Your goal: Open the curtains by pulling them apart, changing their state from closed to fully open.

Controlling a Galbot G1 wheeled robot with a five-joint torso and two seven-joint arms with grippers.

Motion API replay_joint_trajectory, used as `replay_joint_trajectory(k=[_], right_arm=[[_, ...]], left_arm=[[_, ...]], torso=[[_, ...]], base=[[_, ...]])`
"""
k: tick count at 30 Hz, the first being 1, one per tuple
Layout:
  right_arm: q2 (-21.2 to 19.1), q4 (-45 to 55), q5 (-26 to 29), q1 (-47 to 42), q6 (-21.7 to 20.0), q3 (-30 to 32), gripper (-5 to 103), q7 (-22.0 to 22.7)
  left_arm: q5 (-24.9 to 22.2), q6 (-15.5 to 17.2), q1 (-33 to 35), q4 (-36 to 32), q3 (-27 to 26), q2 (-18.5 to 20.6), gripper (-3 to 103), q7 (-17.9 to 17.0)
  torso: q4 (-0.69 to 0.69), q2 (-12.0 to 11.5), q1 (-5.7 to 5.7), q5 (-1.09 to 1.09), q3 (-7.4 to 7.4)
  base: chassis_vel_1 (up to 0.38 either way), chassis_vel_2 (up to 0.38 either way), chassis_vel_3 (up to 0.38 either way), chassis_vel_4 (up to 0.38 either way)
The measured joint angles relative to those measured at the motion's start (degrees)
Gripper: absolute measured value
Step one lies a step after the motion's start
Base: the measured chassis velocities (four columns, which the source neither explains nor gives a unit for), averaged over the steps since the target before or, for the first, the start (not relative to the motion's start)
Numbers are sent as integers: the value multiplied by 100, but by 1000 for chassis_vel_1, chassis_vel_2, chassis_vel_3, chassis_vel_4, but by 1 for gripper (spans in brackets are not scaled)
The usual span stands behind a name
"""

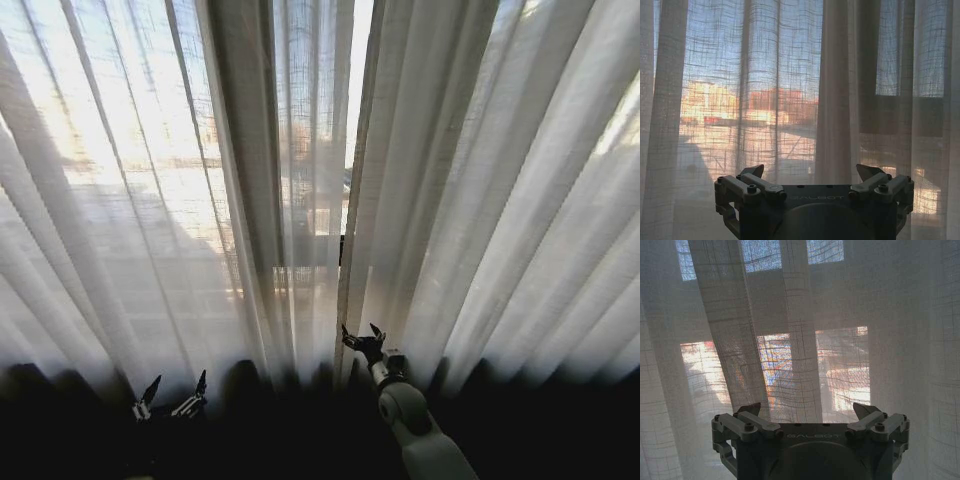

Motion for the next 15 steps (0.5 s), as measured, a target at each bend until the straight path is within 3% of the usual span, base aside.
replay_joint_trajectory(k=[11,15], right_arm=[[277,-738,-7,807,36,-91,99,152],[349,-888,-154,957,128,-97,86,316]], left_arm=[[129,5,55,-104,55,-112,100,-2],[142,-50,89,-127,52,-110,100,-2]], torso=[[0,0,0,-1,0],[1,0,0,-1,0]], base=[[0,0,0,0],[0,0,0,0]])
